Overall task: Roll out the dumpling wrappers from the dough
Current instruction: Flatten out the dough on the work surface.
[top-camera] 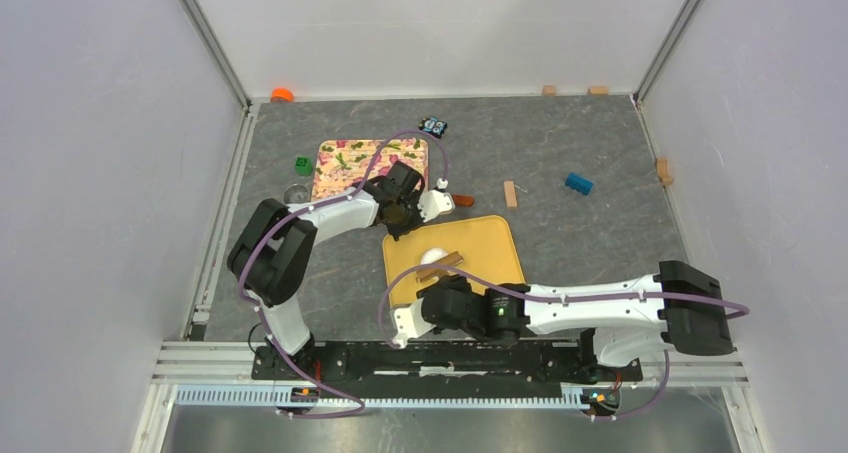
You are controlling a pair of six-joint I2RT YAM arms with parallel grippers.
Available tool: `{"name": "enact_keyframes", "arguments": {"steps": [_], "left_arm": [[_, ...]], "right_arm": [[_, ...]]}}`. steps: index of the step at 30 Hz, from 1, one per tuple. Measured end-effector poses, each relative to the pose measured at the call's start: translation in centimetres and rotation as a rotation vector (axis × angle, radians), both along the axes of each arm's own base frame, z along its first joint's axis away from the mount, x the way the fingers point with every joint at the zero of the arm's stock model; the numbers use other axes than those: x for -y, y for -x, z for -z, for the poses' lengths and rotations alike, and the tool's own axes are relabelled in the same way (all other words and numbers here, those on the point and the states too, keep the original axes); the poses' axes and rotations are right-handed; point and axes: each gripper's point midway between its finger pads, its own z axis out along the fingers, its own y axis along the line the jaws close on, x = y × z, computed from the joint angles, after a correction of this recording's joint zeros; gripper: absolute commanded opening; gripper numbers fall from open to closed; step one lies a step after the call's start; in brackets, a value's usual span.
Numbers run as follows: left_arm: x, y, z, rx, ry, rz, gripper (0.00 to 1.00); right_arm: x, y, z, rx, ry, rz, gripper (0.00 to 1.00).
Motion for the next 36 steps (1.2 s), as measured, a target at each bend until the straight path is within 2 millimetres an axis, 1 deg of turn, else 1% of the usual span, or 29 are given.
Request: {"name": "enact_keyframes", "arguments": {"steps": [2,4,7,10,13,17,21,24,28,30,34,36], "left_arm": [[0.0,0.0,0.0,0.000,0.000,0.000,0.02],[0.0,0.0,0.0,0.001,-0.002,0.000,0.02],[0.0,0.0,0.0,0.004,-0.005,0.001,0.02],[0.0,0.0,0.0,0.008,-0.011,0.001,0.02],[0.0,0.0,0.0,0.011,-0.015,0.000,0.02],[0.0,0.0,0.0,0.012,-0.017,0.001,0.02],[0.0,0.0,0.0,0.012,-0.017,0.001,0.02],[0.0,0.0,0.0,0.012,-0.017,0.001,0.02],[0.0,0.0,0.0,0.012,-0.018,0.001,0.02],[0.0,0.0,0.0,0.013,-0.018,0.001,0.02],[0.0,0.0,0.0,0.013,-0.019,0.002,0.02],[0.0,0.0,0.0,0.014,-0.020,0.002,0.02]], "right_arm": [[0.0,-0.2,0.0,0.002,0.004,-0.009,0.00],[-0.2,-0.8,0.0,0.002,0.005,-0.014,0.00],[-1.1,-2.3,-0.1,0.011,0.009,-0.007,0.00],[-1.6,-2.9,-0.1,0.017,0.015,-0.005,0.00],[-1.6,-2.3,0.0,0.014,0.012,-0.007,0.00],[-0.6,-0.5,0.2,0.003,0.003,-0.009,0.00],[0.2,0.3,0.1,0.000,-0.006,-0.012,0.00],[-0.1,-0.4,0.2,0.005,-0.003,-0.007,0.00],[-1.5,-2.3,0.1,0.032,0.020,0.002,0.00],[-2.0,-2.8,0.1,0.043,0.031,0.000,0.00],[-2.0,-2.7,0.1,0.041,0.033,0.003,0.00],[-1.7,-2.0,0.3,0.035,0.029,0.004,0.00]]}}
